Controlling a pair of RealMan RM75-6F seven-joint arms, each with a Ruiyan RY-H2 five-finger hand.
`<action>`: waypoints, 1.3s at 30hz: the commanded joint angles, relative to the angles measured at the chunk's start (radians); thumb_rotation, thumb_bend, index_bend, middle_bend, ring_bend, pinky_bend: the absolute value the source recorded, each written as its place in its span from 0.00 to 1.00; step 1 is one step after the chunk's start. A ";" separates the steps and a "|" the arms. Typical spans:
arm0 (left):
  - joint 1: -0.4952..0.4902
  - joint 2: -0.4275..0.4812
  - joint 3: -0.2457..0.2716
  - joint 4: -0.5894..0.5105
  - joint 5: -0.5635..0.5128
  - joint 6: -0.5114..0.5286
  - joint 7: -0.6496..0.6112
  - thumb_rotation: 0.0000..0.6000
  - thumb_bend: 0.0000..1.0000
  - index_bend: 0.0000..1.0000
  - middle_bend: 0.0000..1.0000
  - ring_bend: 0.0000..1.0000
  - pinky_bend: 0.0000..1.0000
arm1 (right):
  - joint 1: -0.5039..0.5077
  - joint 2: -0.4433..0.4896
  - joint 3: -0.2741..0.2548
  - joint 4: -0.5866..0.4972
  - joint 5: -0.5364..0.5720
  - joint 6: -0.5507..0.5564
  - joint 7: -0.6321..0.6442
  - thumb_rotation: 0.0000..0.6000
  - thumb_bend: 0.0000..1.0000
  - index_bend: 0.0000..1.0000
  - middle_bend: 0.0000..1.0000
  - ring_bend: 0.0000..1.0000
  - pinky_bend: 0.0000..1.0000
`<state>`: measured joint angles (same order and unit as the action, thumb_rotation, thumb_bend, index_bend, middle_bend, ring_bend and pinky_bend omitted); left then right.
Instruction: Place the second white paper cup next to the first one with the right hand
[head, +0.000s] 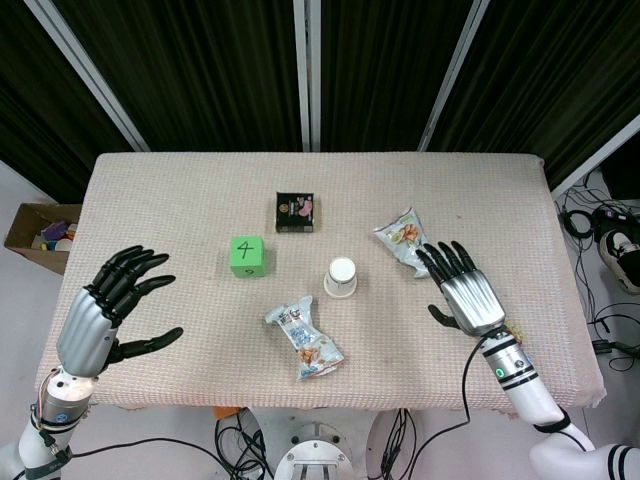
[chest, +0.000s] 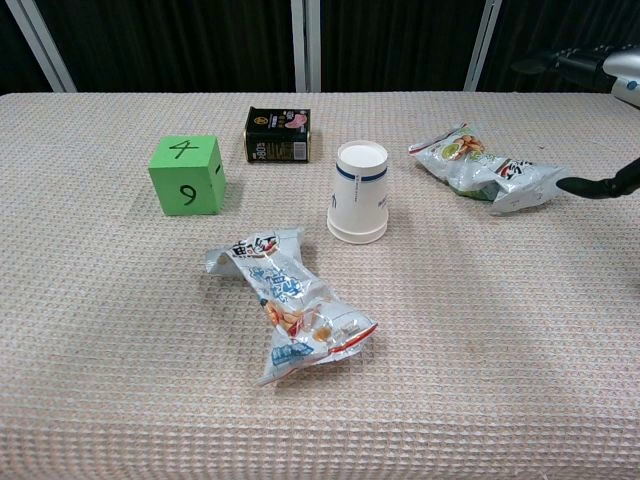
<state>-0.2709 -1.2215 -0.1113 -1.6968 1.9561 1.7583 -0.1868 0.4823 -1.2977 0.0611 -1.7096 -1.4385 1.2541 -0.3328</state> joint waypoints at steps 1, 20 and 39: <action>-0.001 -0.007 0.008 0.008 0.014 0.010 -0.007 1.00 0.09 0.25 0.16 0.13 0.15 | -0.004 -0.073 0.032 0.073 -0.071 0.082 0.052 1.00 0.22 0.00 0.07 0.00 0.00; 0.015 0.039 0.043 -0.013 -0.108 -0.080 0.085 1.00 0.09 0.26 0.16 0.13 0.15 | 0.116 -0.089 0.106 0.018 0.063 -0.154 -0.077 1.00 0.20 0.00 0.17 0.00 0.00; 0.093 0.130 0.084 -0.149 -0.352 -0.230 0.273 1.00 0.09 0.27 0.15 0.13 0.16 | 0.437 -0.163 0.167 -0.074 0.629 -0.303 -0.585 1.00 0.22 0.18 0.22 0.00 0.00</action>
<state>-0.1791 -1.0907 -0.0284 -1.8465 1.6033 1.5272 0.0868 0.9084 -1.4536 0.2338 -1.7809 -0.8211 0.9468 -0.9064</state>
